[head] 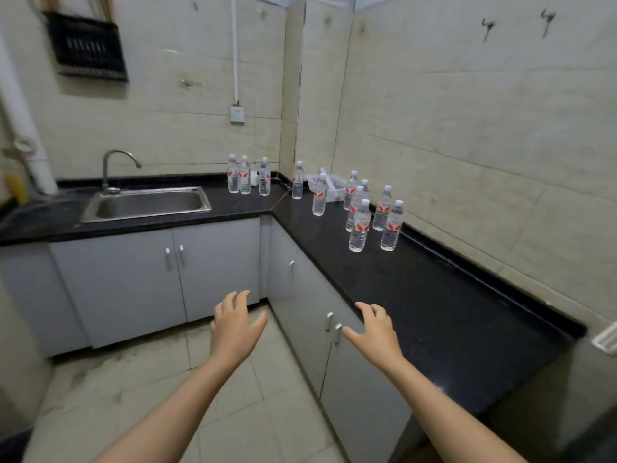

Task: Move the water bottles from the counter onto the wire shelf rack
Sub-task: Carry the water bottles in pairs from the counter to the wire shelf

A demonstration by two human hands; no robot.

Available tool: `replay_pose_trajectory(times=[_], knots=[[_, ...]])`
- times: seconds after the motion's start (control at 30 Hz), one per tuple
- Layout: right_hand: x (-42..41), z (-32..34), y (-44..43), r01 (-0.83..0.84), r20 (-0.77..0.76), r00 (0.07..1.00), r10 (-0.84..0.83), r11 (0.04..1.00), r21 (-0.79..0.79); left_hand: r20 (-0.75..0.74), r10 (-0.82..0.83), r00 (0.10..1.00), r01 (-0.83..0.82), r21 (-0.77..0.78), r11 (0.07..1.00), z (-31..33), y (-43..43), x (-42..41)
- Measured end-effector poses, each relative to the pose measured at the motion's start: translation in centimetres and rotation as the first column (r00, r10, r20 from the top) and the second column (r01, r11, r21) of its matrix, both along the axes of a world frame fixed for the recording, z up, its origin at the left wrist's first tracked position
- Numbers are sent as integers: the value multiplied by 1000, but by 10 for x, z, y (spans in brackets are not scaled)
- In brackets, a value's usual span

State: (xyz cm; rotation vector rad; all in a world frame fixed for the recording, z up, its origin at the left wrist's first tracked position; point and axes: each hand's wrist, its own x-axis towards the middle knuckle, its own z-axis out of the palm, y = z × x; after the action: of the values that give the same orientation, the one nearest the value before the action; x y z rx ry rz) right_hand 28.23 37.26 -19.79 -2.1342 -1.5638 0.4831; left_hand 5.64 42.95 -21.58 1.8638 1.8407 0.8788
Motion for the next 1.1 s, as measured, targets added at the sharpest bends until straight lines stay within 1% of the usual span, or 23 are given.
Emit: replay_pose_trajectory(times=[0.23, 0.5, 0.63, 0.73, 0.93, 1.1], knots=[[8, -13, 64, 0, -6, 1000, 0, 1000, 11, -6, -41, 999, 41, -6, 999, -9, 60, 10], [42, -19, 201, 5, -62, 998, -2, 999, 41, -58, -4, 998, 5, 22, 1000, 1, 192, 21], [49, -19, 271, -52, -49, 997, 54, 998, 31, -33, 45, 998, -44, 16, 999, 5, 253, 26], [43, -22, 321, -107, -35, 994, 107, 994, 16, -14, 110, 994, -111, -26, 994, -2, 286, 18], [1, -39, 414, -260, -33, 965, 259, 966, -14, 19, 251, 968, -249, -94, 964, -20, 351, -23], [-43, -43, 507, -335, 14, 942, 335, 942, -9, 68, 337, 939, -331, -91, 939, -30, 426, -71]])
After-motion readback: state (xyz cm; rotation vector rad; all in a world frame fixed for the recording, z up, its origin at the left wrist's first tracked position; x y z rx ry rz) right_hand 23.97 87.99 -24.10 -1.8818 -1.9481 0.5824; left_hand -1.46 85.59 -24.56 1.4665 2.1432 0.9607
